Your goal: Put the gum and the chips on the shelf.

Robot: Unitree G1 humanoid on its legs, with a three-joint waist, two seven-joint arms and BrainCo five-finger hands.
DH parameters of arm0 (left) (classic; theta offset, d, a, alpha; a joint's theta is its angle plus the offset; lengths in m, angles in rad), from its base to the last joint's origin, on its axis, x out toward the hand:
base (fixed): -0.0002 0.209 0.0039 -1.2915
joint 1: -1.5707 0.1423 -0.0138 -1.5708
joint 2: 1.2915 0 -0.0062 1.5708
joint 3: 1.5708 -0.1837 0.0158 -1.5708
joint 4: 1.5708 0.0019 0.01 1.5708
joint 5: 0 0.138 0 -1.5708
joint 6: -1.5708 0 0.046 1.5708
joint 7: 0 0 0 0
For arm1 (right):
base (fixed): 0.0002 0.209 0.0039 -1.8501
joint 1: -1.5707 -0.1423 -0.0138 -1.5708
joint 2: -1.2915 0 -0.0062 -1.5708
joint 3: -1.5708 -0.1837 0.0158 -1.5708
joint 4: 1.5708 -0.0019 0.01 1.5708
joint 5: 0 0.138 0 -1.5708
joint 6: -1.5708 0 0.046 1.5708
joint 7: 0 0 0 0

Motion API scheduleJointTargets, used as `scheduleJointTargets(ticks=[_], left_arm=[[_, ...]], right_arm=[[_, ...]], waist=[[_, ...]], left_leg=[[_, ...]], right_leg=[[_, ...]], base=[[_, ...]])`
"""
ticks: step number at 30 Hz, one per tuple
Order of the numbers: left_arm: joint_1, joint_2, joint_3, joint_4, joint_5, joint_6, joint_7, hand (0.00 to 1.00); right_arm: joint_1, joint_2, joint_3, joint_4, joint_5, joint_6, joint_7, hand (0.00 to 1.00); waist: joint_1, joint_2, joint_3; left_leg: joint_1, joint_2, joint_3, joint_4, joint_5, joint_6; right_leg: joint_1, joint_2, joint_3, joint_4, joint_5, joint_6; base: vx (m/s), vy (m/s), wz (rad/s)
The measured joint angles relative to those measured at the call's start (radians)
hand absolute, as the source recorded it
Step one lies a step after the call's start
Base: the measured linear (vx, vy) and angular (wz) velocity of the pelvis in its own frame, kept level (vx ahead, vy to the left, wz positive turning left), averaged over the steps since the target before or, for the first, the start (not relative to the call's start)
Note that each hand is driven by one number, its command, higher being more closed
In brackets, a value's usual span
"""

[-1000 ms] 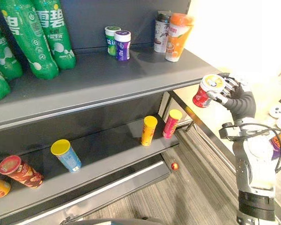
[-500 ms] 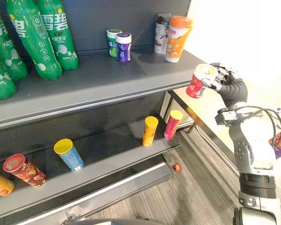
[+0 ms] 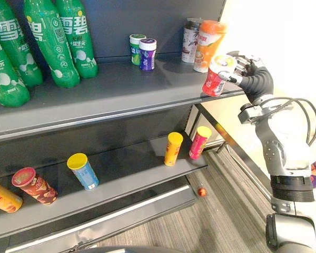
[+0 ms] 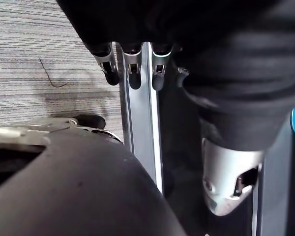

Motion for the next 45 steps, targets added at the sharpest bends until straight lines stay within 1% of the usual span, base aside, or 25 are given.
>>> scheduleJointTargets(ticks=[2, 5, 8, 12, 17, 19, 22, 26, 33, 37, 42, 45], left_arm=[[-0.001, 0.002, -0.007, 0.000, 0.004, 0.001, 0.000, 0.00], [-0.008, 0.004, -0.012, 0.000, 0.005, 0.001, 0.000, 0.00], [-0.012, 0.008, -0.026, 0.000, 0.005, 0.002, 0.000, 0.00], [-0.016, 0.009, -0.029, 0.001, 0.005, 0.002, 0.002, 0.00], [-0.018, 0.008, -0.029, 0.001, 0.005, 0.003, 0.002, 0.00], [-0.020, 0.006, -0.030, 0.001, 0.005, 0.003, 0.003, 0.00], [-0.023, 0.005, -0.030, 0.001, 0.005, 0.003, 0.003, 0.00], [-0.024, 0.004, -0.030, 0.001, 0.005, 0.003, 0.005, 0.00], [-0.029, -0.002, -0.029, -0.001, 0.004, 0.003, 0.019, 0.00], [-0.030, -0.002, -0.030, -0.002, 0.004, 0.003, 0.022, 0.00], [-0.026, -0.003, -0.030, -0.003, 0.004, 0.003, 0.023, 0.00], [-0.025, -0.003, -0.031, -0.003, 0.004, 0.009, 0.024, 0.00]], right_arm=[[-0.022, 0.000, 0.017, 0.000, 0.010, 0.004, -0.002, 1.00], [-0.042, 0.000, 0.027, 0.000, 0.036, 0.013, -0.004, 1.00], [-0.066, 0.000, 0.055, 0.000, 0.039, 0.023, -0.015, 1.00], [-0.092, 0.000, 0.096, 0.000, 0.041, 0.048, -0.019, 1.00], [-0.106, 0.002, 0.131, 0.000, 0.042, 0.058, -0.020, 1.00], [-0.126, 0.009, 0.145, 0.000, 0.042, 0.079, -0.021, 1.00], [-0.134, 0.029, 0.147, 0.000, 0.043, 0.090, -0.022, 1.00], [-0.147, 0.046, 0.180, 0.002, 0.042, 0.092, -0.021, 1.00], [-0.159, 0.051, 0.215, 0.009, 0.041, 0.093, -0.024, 1.00], [-0.177, 0.082, 0.215, 0.067, 0.038, 0.093, -0.038, 1.00], [-0.191, 0.089, 0.216, 0.088, 0.036, 0.093, -0.045, 1.00], [-0.199, 0.095, 0.216, 0.116, 0.029, 0.092, -0.047, 1.00]], waist=[[0.000, 0.001, -0.001], [0.013, 0.001, -0.001], [0.015, 0.002, -0.001], [0.021, 0.002, -0.001], [0.032, 0.005, -0.002], [0.039, 0.009, -0.001], [0.044, 0.009, -0.001], [0.044, 0.010, 0.000], [0.063, 0.017, 0.004], [0.067, 0.017, 0.004], [0.075, 0.018, 0.004], [0.074, 0.020, 0.006]], left_leg=[[0.000, 0.000, 0.000, 0.000, 0.000, 0.000], [0.000, 0.001, 0.000, 0.000, 0.000, 0.000], [-0.002, 0.001, -0.003, 0.000, 0.002, 0.000], [-0.003, 0.001, -0.012, 0.000, 0.004, -0.001], [-0.010, 0.001, -0.030, 0.000, 0.009, -0.003], [-0.013, 0.002, -0.036, 0.000, 0.012, -0.003], [-0.016, 0.002, -0.050, 0.000, 0.014, -0.005], [-0.018, 0.002, -0.058, 0.000, 0.015, -0.008], [-0.020, 0.003, -0.062, 0.000, 0.016, -0.008], [-0.026, 0.003, -0.081, 0.000, 0.022, -0.006], [-0.034, 0.004, -0.089, 0.000, 0.029, -0.005], [-0.034, 0.004, -0.089, 0.000, 0.029, -0.005]], right_leg=[[0.002, 0.000, 0.000, -0.005, 0.002, 0.000], [0.005, 0.001, -0.001, -0.011, 0.006, -0.001], [0.006, 0.001, -0.007, -0.011, 0.006, -0.001], [0.013, 0.001, -0.017, -0.013, 0.006, -0.001], [0.014, 0.001, -0.036, -0.014, 0.005, -0.003], [0.013, 0.001, -0.042, -0.014, 0.005, -0.003], [0.015, 0.002, -0.053, -0.014, 0.005, -0.004], [0.017, 0.002, -0.066, -0.015, 0.003, -0.006], [0.019, 0.002, -0.070, -0.015, 0.003, -0.007], [0.021, 0.002, -0.085, -0.017, 0.003, -0.008], [0.019, 0.003, -0.098, -0.019, 0.003, -0.009], [0.019, 0.003, -0.097, -0.018, 0.003, -0.009]], base=[[0.00, 0.000, 0.00], [0.00, 0.000, 0.00], [0.00, -0.003, 0.06], [0.01, -0.004, 0.07], [0.00, -0.006, 0.11], [-0.01, -0.005, 0.08], [0.00, -0.006, 0.09], [-0.01, -0.003, 0.10], [0.00, -0.001, 0.01], [0.00, -0.006, 0.08], [0.00, -0.005, 0.08], [0.00, 0.000, 0.00]])
